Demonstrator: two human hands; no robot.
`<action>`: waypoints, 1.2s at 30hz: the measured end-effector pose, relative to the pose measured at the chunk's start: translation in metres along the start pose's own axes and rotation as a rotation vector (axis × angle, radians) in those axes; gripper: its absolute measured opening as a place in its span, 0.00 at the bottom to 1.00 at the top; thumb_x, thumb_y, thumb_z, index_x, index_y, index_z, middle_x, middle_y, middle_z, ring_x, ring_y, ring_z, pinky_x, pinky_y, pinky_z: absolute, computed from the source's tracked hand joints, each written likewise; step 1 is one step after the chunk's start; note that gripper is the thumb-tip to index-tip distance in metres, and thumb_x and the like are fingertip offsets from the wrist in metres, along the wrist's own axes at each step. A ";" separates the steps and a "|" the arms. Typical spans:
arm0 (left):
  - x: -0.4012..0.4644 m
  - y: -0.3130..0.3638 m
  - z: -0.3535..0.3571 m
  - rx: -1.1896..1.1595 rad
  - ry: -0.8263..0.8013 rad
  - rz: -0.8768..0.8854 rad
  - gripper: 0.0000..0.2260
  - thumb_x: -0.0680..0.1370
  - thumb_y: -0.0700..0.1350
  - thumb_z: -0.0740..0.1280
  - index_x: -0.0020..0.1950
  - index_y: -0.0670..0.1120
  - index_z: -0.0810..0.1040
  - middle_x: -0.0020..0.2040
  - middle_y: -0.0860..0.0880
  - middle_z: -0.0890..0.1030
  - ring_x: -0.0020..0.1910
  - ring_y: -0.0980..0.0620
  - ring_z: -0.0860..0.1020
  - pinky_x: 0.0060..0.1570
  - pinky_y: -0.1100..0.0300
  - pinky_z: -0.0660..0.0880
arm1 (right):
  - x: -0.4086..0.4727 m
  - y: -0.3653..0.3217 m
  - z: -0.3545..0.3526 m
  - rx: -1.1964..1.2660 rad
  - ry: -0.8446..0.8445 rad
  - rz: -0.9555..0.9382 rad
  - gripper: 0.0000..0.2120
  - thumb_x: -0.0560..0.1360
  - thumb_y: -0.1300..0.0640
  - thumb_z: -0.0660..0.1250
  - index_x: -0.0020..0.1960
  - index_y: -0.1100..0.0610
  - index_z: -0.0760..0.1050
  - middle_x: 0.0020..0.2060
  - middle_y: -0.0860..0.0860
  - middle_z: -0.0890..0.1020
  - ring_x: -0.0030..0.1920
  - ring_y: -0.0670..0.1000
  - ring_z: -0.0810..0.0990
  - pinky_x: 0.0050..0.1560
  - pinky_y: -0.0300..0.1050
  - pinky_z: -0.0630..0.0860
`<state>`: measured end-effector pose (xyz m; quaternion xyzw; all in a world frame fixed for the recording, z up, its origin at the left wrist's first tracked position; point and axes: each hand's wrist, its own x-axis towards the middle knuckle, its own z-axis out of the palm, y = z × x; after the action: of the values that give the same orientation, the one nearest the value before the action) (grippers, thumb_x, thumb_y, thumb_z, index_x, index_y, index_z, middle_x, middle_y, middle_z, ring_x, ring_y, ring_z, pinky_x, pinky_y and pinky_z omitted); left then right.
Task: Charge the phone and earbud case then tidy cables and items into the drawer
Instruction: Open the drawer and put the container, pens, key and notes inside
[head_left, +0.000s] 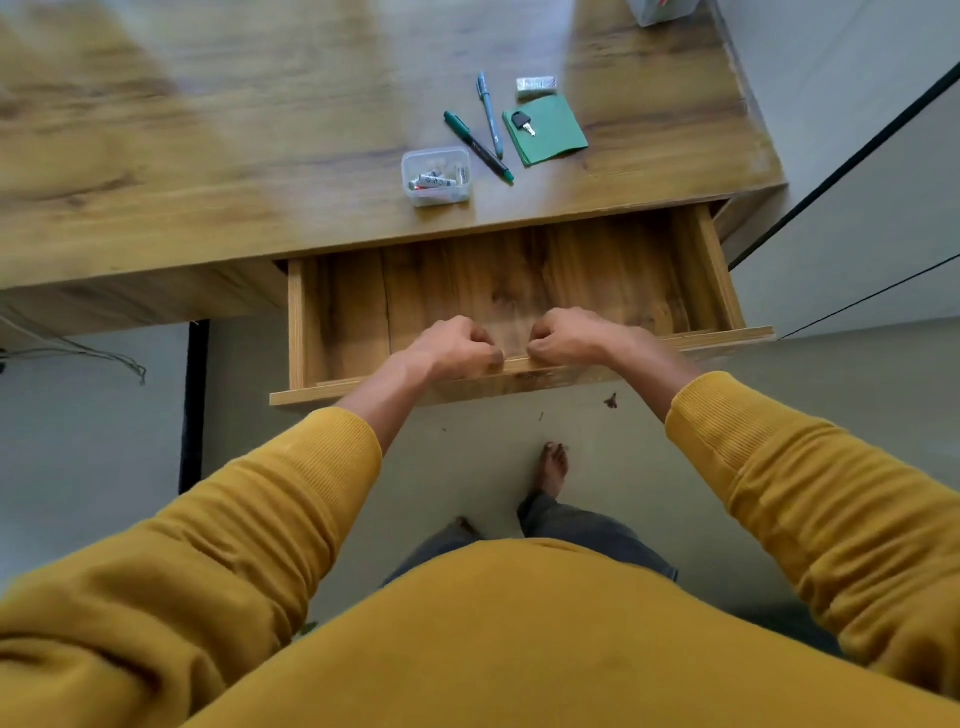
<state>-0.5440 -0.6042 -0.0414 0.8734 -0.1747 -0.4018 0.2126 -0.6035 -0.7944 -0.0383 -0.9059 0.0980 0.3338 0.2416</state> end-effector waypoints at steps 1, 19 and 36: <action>-0.003 -0.002 0.002 0.004 -0.023 0.013 0.12 0.81 0.55 0.69 0.59 0.51 0.86 0.57 0.50 0.85 0.54 0.50 0.82 0.55 0.53 0.80 | -0.002 -0.001 0.004 0.019 -0.001 0.017 0.13 0.81 0.49 0.64 0.58 0.52 0.83 0.51 0.52 0.84 0.48 0.52 0.82 0.47 0.49 0.80; -0.017 -0.040 0.048 0.057 -0.244 0.021 0.13 0.76 0.62 0.72 0.53 0.55 0.84 0.54 0.51 0.85 0.54 0.49 0.83 0.60 0.46 0.82 | -0.021 0.006 0.053 -0.024 -0.175 0.081 0.11 0.76 0.42 0.74 0.50 0.49 0.83 0.48 0.50 0.84 0.50 0.52 0.83 0.55 0.54 0.81; -0.029 -0.047 0.073 -0.134 -0.515 -0.189 0.12 0.78 0.48 0.75 0.58 0.44 0.87 0.47 0.49 0.87 0.48 0.49 0.84 0.53 0.53 0.83 | -0.039 0.018 0.088 0.019 -0.367 0.092 0.11 0.76 0.47 0.77 0.50 0.54 0.85 0.49 0.54 0.86 0.50 0.54 0.86 0.48 0.47 0.85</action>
<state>-0.6122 -0.5674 -0.0905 0.7389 -0.1141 -0.6393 0.1799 -0.6882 -0.7653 -0.0773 -0.8220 0.0969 0.5032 0.2484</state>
